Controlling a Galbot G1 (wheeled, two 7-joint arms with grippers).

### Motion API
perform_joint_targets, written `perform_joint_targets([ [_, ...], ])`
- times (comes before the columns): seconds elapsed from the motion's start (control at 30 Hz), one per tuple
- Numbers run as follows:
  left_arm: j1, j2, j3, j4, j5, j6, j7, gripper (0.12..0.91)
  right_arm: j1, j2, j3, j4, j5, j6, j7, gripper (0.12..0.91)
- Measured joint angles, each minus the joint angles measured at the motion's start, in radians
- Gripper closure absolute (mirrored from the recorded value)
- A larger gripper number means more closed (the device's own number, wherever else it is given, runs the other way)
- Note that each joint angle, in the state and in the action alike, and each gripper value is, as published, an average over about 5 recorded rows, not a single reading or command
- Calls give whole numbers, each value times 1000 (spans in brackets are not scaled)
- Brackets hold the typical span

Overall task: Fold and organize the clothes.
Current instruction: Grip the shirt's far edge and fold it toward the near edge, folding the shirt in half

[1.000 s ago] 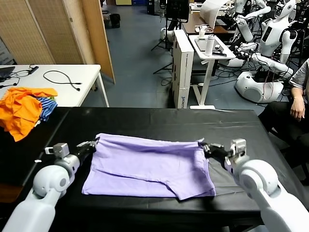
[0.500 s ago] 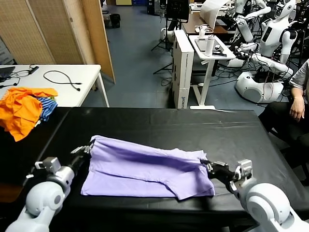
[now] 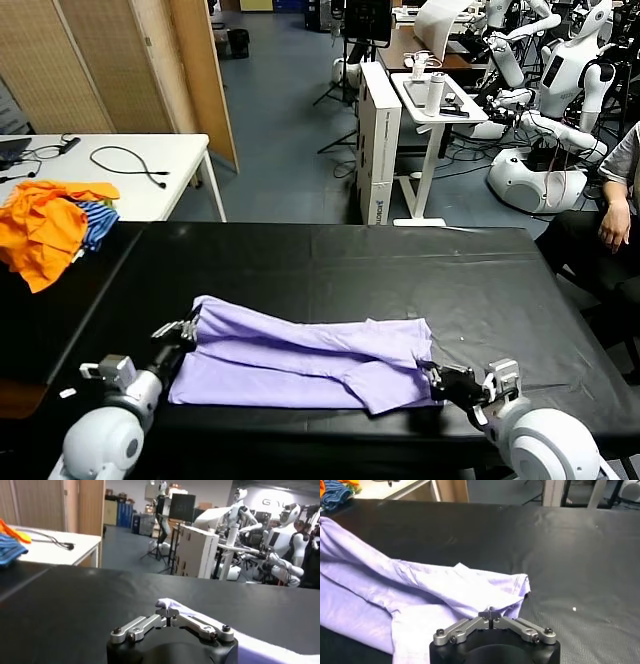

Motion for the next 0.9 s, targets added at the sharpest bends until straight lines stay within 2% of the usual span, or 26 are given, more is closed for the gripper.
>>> perform_joint_targets([
  [0.23, 58, -27, -2, 52, 123, -215, 40, 883, 3, -2, -16, -9, -1, 0, 1, 885],
  [0.37, 76, -48, 1, 96, 164, -324, 45, 883, 11, -7, -23, -16, 0, 0, 1, 885],
  [0.5, 87, -64, 2, 125, 183, -385, 36, 876, 18, -13, -25, -26, 2, 0, -1, 885],
  [0.57, 92, -66, 2, 129, 185, -399, 32, 833, 20, -14, -25, -30, 4, 0, -2, 885],
  [0.67, 101, -66, 2, 125, 195, -409, 30, 681, 21, -14, -27, -35, 4, 0, -3, 885],
  [0.9, 131, -66, 4, 81, 238, -410, 29, 272, 16, -16, -26, -37, 4, 0, -2, 885],
])
